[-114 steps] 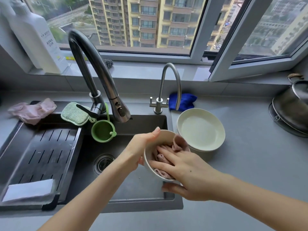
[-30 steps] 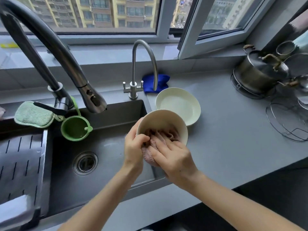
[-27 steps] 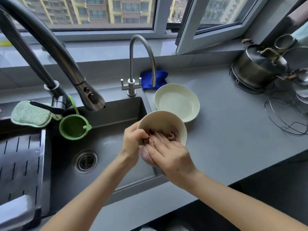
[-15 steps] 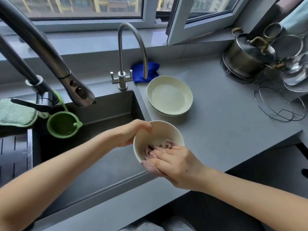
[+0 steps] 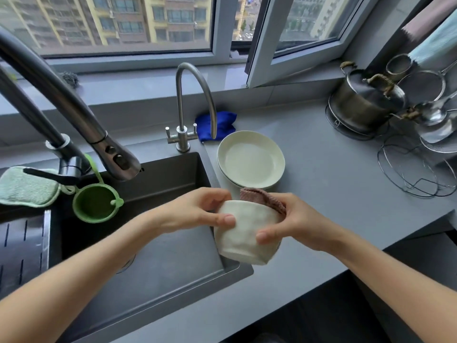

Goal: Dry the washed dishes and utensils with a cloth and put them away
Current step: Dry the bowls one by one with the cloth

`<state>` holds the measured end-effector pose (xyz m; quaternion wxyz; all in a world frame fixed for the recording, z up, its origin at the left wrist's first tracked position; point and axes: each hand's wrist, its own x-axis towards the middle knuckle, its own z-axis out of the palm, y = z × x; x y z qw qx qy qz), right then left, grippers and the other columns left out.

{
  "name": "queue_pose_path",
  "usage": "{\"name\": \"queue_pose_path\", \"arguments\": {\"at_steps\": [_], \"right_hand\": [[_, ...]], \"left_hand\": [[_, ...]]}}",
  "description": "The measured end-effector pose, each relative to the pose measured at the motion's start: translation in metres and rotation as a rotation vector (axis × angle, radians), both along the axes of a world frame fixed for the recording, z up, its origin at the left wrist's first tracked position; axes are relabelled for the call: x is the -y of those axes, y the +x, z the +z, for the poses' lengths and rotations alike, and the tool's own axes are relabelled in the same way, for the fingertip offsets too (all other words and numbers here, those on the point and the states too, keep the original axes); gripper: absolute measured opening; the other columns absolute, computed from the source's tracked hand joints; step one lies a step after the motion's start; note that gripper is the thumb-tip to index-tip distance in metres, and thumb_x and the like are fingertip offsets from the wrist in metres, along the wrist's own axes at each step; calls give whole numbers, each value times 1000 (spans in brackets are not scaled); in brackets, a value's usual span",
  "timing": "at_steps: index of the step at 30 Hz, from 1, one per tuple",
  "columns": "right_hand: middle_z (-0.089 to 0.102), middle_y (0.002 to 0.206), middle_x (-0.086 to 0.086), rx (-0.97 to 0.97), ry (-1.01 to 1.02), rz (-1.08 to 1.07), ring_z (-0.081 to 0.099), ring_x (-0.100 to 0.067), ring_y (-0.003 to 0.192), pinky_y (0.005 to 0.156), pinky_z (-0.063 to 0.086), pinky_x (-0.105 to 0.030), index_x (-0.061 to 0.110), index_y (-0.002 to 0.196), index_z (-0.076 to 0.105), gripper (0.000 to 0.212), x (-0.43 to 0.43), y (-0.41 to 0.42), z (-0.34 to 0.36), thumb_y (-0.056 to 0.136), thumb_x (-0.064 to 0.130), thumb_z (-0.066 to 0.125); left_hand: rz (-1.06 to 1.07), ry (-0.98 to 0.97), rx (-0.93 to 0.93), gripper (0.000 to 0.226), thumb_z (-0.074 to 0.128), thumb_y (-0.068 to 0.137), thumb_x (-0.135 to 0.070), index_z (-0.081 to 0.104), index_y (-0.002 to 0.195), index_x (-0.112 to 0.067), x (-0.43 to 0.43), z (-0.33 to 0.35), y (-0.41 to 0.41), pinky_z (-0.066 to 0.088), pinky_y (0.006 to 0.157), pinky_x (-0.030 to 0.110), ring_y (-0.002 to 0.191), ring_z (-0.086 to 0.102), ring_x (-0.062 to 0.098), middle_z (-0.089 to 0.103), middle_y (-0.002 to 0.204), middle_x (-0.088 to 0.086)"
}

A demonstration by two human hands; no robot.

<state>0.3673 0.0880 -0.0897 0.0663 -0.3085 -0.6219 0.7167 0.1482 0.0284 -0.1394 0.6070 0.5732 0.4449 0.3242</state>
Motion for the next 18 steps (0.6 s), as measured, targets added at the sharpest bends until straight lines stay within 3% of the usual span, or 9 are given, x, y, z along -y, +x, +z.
{"name": "queue_pose_path", "arguments": {"at_steps": [3, 5, 7, 10, 14, 16, 18], "right_hand": [[71, 90, 4, -45, 4, -78, 67, -10, 89, 73, 51, -19, 14, 97, 68, 44, -10, -1, -2, 56, 4, 81], [72, 102, -6, -94, -44, -218, 66, -18, 98, 79, 53, -24, 11, 101, 71, 41, -18, -1, -8, 63, 20, 84], [70, 107, -14, -113, -93, -409, 65, -23, 100, 85, 55, -29, 4, 103, 70, 38, -25, -6, -14, 78, 33, 72], [70, 100, -17, -54, -5, -651, 67, -25, 94, 83, 56, -34, -3, 104, 65, 30, -35, -22, -19, 95, 24, 54], [68, 82, -2, -130, 235, -1028, 65, -8, 68, 65, 55, -31, 13, 88, 65, 17, -53, -25, -6, 97, 21, 53], [68, 77, 5, -150, 434, -1023, 63, -5, 69, 65, 55, -30, 17, 85, 65, 18, -41, -23, 4, 96, 28, 55], [73, 93, 5, -194, 637, -779, 65, -6, 90, 83, 51, -33, 20, 101, 68, 23, -8, -28, -3, 93, 35, 52]], "left_hand": [[63, -128, 201, 53, 84, 52, -56, 68, 73, -9, -6, 2, 3, 41, 57, 12, 61, 54, 4, 60, 65, -5], [175, -161, 312, 43, 86, 51, -51, 68, 67, -16, -7, 2, 8, 43, 55, 13, 58, 56, 4, 63, 63, -6], [265, -170, 321, 35, 84, 60, -39, 63, 69, -11, -9, 4, 14, 43, 56, 17, 57, 57, 6, 63, 63, -4], [349, -179, 300, 13, 66, 73, -24, 60, 65, -15, -11, 9, 19, 41, 55, 20, 56, 55, 7, 61, 62, -4], [414, -209, 351, 22, 62, 75, -24, 63, 53, -22, -4, 10, 19, 43, 48, 16, 50, 55, 5, 60, 58, -7], [484, -225, 364, 16, 64, 73, -25, 64, 58, -21, -1, 5, 17, 43, 49, 18, 53, 56, 7, 61, 61, -5], [526, -242, 386, 10, 66, 71, -23, 64, 73, -14, 0, -1, 14, 45, 53, 21, 59, 59, 12, 64, 67, -1]]}}
